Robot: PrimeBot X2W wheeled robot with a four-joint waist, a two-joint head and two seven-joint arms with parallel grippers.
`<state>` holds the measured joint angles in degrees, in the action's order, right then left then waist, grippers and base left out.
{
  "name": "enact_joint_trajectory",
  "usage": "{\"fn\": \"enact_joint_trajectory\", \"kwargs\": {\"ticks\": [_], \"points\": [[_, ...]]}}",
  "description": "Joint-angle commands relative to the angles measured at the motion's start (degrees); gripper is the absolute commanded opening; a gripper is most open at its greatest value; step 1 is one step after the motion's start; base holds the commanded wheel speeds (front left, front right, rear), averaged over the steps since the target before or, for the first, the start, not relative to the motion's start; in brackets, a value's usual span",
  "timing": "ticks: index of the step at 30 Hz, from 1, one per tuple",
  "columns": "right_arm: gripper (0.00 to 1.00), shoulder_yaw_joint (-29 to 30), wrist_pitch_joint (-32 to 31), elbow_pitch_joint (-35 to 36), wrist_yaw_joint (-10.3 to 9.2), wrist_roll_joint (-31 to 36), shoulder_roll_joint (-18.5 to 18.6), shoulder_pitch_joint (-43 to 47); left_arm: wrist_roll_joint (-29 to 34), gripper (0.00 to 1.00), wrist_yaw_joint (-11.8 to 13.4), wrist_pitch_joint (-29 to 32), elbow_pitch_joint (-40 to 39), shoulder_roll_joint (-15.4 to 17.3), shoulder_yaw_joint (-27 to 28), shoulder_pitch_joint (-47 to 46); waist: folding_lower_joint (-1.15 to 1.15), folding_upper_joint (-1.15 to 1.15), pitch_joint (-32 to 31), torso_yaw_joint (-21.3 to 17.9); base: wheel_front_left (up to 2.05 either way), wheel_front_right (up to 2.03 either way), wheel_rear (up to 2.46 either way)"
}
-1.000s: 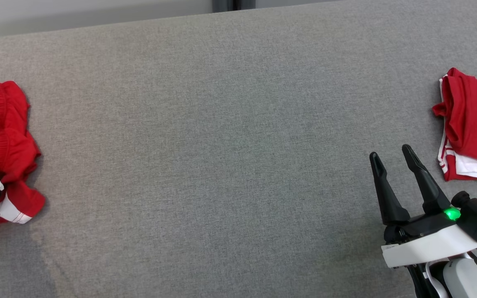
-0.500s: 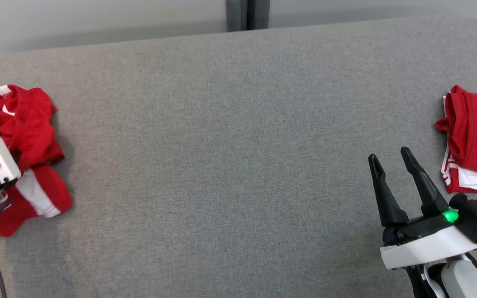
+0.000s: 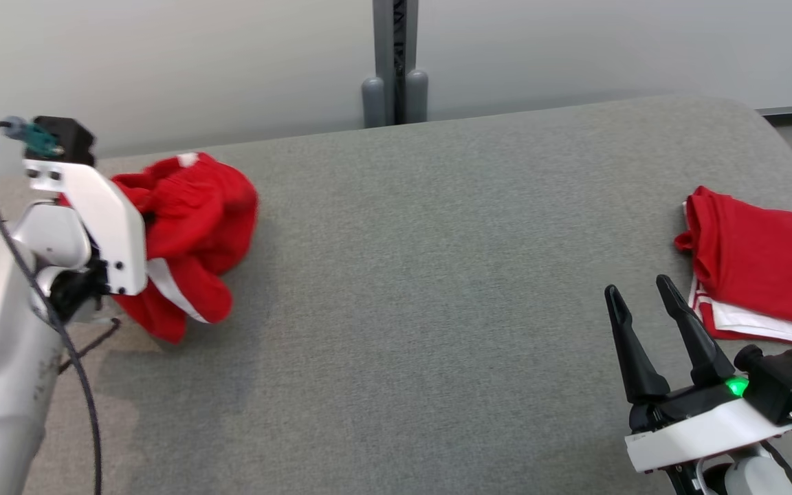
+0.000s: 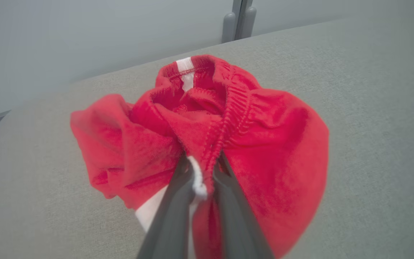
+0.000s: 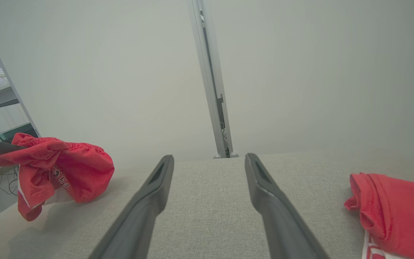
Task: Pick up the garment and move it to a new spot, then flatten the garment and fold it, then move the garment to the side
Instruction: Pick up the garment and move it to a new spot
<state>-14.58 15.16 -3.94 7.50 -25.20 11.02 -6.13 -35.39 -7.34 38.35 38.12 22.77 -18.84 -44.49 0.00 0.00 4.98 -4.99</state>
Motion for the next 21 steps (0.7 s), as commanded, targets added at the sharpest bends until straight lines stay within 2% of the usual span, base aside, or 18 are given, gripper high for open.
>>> {"fn": "enact_joint_trajectory", "kwargs": {"ticks": [1,8,12,16,21], "points": [[1.0,0.2,0.1,0.05,-0.01,-0.2,0.17,0.91,-0.38,0.0,-0.19,0.22,-2.06,0.25,-1.28,1.06,0.0,0.0,-1.12,-1.26,0.0,0.0,0.0],[1.0,0.53,0.1,0.36,-0.01,-0.14,0.12,1.54,-0.62,0.0,-0.14,-1.32,-14.89,-0.41,-10.76,4.11,0.0,0.0,-1.87,-5.23,0.0,0.0,0.0],[1.0,0.68,0.1,0.59,-0.01,-0.27,0.11,1.35,1.28,0.0,-0.15,-4.22,-18.07,-0.67,-15.31,3.83,0.0,0.0,-0.93,-7.03,0.0,0.0,0.0],[1.0,0.57,0.1,0.51,0.0,-0.48,-0.25,1.25,2.62,0.0,-0.15,-8.25,-17.58,-3.28,-19.99,5.3,0.0,0.0,0.48,-8.31,0.0,0.0,0.0],[1.0,-0.07,0.1,0.26,-0.01,-0.67,-0.37,0.01,3.7,0.0,-0.15,-13.76,-10.75,-9.55,-24.05,6.33,0.0,0.0,1.74,-9.71,0.0,0.0,0.0]]}}
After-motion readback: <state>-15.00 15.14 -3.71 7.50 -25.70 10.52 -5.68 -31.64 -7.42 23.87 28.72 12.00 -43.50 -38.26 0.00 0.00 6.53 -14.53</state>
